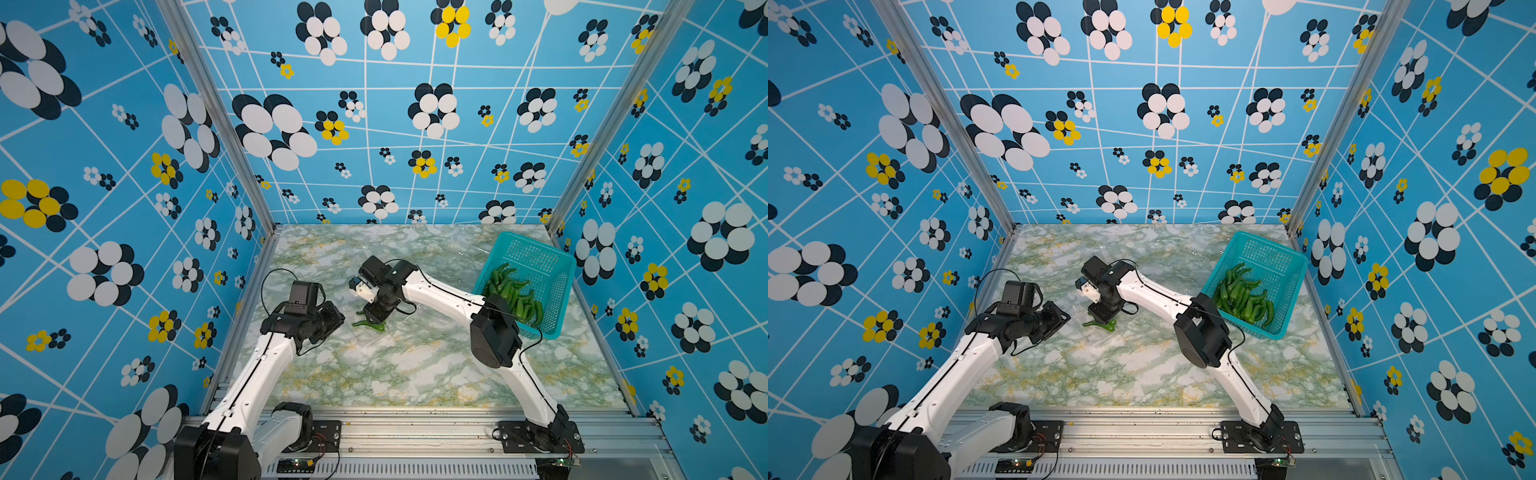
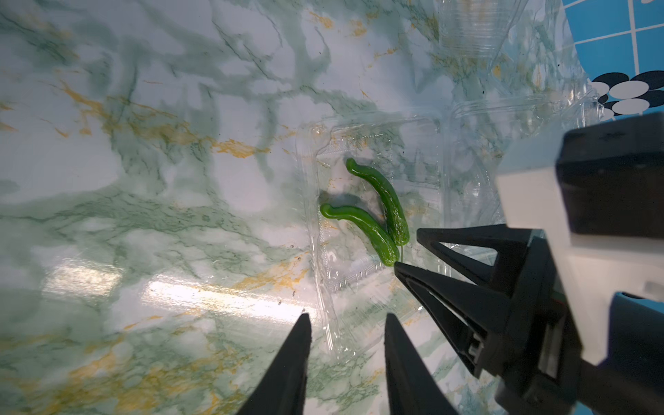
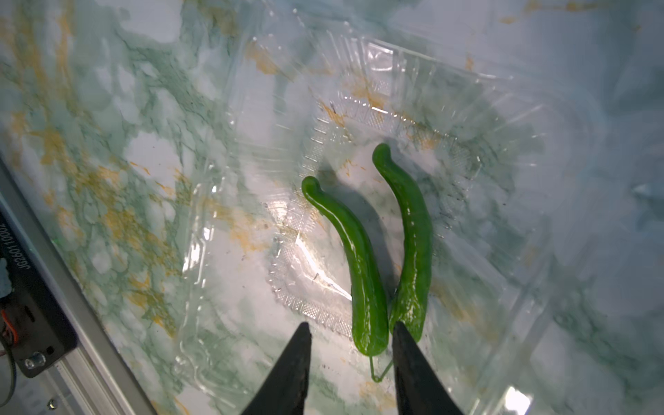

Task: Take small green peppers out of containers
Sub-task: Pick up the green pepper from the packing box.

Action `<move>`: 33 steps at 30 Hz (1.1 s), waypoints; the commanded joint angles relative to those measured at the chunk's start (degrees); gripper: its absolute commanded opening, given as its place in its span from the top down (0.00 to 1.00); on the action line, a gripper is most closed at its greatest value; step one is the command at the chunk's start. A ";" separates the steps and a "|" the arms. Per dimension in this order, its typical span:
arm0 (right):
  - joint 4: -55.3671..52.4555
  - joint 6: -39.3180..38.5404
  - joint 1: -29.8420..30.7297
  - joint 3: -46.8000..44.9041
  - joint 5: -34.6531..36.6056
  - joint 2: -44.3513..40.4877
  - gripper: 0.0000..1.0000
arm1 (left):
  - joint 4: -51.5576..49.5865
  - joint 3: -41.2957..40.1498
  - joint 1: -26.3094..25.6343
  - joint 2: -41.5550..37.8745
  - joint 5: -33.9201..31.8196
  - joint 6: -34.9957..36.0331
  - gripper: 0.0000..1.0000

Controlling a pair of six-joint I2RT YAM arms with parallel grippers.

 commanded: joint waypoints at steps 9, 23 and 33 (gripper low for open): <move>-3.33 -2.24 0.42 2.79 0.66 3.48 0.62 | 2.04 -2.30 0.61 0.33 1.54 0.64 0.63; -3.68 -2.33 1.05 4.09 0.52 6.19 0.63 | 2.49 -3.05 0.65 0.14 1.80 0.41 0.63; -4.78 -2.56 1.60 5.67 0.57 8.10 0.63 | 2.84 -3.37 0.61 -0.05 1.87 0.41 0.63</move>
